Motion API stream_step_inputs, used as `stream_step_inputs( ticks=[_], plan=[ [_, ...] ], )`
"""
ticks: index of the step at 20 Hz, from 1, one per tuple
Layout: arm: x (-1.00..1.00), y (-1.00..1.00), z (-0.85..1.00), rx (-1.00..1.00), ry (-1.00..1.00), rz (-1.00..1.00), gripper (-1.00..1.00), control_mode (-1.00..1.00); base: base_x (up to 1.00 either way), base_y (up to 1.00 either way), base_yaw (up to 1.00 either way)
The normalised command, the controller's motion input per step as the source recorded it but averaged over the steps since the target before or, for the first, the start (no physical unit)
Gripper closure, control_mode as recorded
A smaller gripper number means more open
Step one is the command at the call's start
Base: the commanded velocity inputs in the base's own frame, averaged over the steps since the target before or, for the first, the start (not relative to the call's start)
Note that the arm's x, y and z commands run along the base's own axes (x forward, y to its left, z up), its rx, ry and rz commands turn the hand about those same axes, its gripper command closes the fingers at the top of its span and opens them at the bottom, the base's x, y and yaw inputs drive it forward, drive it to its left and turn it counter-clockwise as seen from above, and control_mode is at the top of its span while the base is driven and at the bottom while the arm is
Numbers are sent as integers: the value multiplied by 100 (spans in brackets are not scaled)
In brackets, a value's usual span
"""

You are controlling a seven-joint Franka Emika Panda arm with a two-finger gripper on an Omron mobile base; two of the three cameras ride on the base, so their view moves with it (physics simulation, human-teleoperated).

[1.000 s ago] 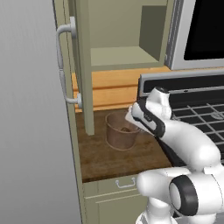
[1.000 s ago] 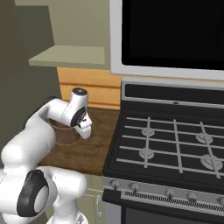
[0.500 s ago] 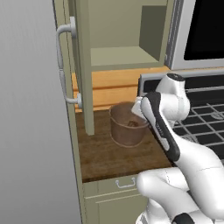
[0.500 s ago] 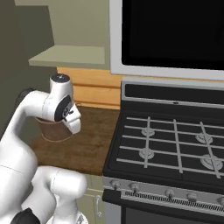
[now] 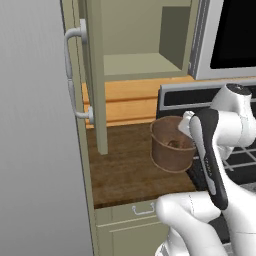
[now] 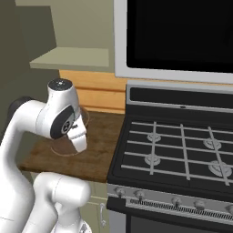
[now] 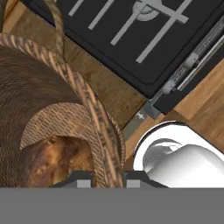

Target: Open the cabinet, pick up the bread from the cabinet and place it in the basket. Then move the basket to the dining counter.

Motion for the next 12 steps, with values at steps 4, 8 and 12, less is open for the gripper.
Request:
stream_step_inputs(
  ticks=[4, 8, 12],
  plan=[
    [-36, -31, 8, 0, -1, -10, 100, -100, 0, 0, 0],
    [0, 0, -2, -1, 0, 0, 100, -100, 0, 0, 0],
    [0, 0, 0, 0, 0, 0, 100, -100, 0, 0, 0]
  ],
)
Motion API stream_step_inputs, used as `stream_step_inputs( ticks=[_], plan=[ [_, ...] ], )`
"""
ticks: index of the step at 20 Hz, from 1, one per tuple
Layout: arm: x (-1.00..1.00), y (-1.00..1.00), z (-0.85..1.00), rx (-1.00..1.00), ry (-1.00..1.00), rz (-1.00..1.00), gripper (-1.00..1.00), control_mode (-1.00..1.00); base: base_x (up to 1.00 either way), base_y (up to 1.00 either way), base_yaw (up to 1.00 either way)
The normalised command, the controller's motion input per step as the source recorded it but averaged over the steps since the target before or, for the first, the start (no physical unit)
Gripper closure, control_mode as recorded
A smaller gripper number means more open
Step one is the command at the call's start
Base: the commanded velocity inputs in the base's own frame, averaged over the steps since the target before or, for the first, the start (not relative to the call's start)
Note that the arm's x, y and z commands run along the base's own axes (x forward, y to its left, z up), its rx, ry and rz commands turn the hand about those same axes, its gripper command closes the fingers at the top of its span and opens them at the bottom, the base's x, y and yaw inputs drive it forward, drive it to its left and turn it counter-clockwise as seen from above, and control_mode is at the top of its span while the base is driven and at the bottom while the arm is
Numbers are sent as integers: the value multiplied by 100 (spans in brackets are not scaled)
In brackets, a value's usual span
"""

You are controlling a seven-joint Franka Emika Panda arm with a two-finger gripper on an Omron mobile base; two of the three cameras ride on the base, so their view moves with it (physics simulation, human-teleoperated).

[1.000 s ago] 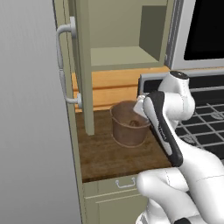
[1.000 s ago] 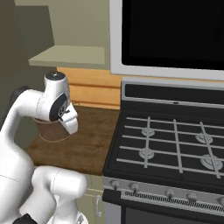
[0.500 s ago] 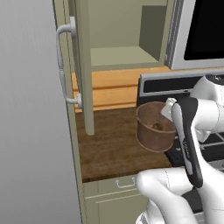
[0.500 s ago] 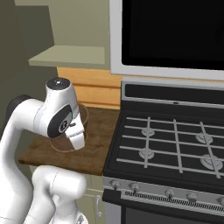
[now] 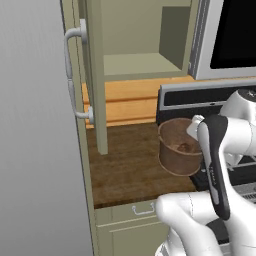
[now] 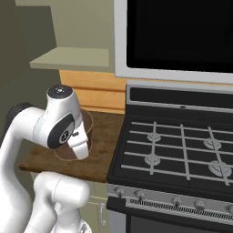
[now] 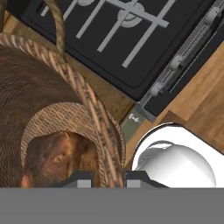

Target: Open the cabinet, pick up the bread from the cabinet and place it in the basket. Then move the basket to the dining counter.

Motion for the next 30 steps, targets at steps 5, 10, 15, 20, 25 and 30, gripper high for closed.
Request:
stream_step_inputs(
  ticks=[5, 10, 15, 20, 25, 30],
  plan=[
    [-9, -1, 0, 0, -1, -1, 100, 100, -52, -4, -11],
    [0, 0, 0, 0, 0, 0, 100, 100, -100, -44, -31],
    [0, 0, 0, 0, 0, 0, 100, 100, -69, -58, -59],
    [0, 0, 0, 0, 0, 0, 100, 100, -48, -43, -67],
    [0, 0, 0, 0, 0, 0, 100, 100, -18, -52, -73],
    [0, 0, 0, 0, 0, 0, 100, 100, 0, -70, -79]
  ],
)
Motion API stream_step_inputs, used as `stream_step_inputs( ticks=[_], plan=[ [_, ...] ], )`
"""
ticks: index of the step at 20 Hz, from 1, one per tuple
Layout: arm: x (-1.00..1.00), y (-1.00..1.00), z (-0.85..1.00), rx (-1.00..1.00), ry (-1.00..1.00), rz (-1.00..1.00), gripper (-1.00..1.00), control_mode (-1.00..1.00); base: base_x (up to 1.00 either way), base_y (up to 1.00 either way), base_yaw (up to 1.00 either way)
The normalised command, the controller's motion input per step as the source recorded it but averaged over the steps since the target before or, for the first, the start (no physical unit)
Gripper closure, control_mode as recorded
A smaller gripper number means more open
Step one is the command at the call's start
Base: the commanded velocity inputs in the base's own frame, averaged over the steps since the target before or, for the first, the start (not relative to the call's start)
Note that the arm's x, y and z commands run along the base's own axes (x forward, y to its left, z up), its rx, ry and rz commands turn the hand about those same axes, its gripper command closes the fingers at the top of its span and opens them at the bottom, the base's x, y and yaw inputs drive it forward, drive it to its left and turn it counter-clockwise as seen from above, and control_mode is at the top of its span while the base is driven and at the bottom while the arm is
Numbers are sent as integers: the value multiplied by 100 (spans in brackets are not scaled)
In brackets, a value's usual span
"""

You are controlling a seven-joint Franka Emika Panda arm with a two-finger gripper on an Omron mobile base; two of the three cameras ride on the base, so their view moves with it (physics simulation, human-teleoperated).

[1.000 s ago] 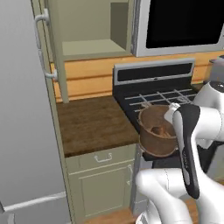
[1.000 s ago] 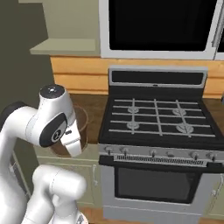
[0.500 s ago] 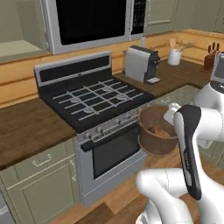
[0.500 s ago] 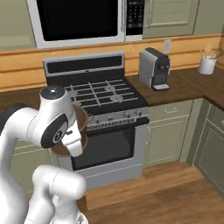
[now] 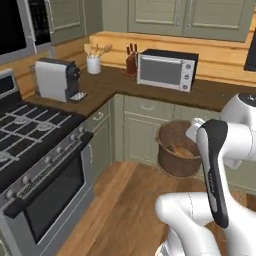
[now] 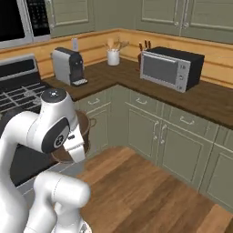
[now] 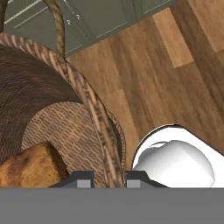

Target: Open the cabinet, pick up the bread from the cabinet and place it in the basket. Then move the basket to the dining counter.

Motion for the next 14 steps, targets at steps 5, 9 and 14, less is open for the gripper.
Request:
stream_step_inputs(
  ticks=[5, 9, 14],
  plan=[
    [0, 0, 0, 0, 0, 0, 100, 100, 0, -71, -80],
    [0, 0, 0, 0, 0, 0, 100, 100, 0, -39, -87],
    [0, 0, 0, 0, 0, 0, 100, 100, 1, -13, -90]
  ],
)
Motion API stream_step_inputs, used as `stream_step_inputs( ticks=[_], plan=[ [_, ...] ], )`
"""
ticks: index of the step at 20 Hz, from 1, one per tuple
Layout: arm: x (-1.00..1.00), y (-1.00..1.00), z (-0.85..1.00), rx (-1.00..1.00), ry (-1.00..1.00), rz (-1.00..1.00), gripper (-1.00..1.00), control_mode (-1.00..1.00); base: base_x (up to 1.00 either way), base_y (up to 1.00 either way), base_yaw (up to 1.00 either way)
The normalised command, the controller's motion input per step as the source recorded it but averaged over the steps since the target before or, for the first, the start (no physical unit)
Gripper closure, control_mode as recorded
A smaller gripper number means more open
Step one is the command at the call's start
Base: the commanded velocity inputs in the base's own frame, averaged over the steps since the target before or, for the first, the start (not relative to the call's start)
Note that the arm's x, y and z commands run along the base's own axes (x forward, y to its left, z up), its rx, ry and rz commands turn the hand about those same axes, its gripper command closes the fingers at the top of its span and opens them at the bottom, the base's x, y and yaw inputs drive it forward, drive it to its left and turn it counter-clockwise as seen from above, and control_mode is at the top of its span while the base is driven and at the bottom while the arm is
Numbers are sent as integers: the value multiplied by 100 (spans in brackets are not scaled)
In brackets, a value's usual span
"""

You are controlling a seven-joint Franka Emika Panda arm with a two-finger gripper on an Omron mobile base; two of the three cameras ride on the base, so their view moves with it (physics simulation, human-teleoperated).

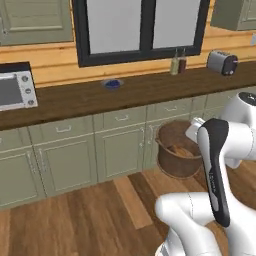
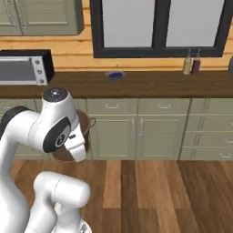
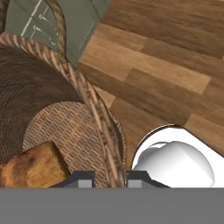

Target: Open the cabinet, pick up the bread from the cabinet and place it in the basket. Then move the basket to the dining counter.

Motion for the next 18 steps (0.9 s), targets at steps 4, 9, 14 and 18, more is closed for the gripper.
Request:
stream_step_inputs(
  ticks=[4, 9, 14, 18],
  plan=[
    [0, 0, 0, 0, 0, 0, 100, 100, 2, -6, -90],
    [0, 0, 0, 0, 0, 0, 100, 100, 10, 0, -87],
    [0, 0, 0, 0, 0, 0, 100, 100, 15, 0, -85],
    [0, 0, 0, 0, 0, 0, 100, 100, 17, 0, -84]
  ],
)
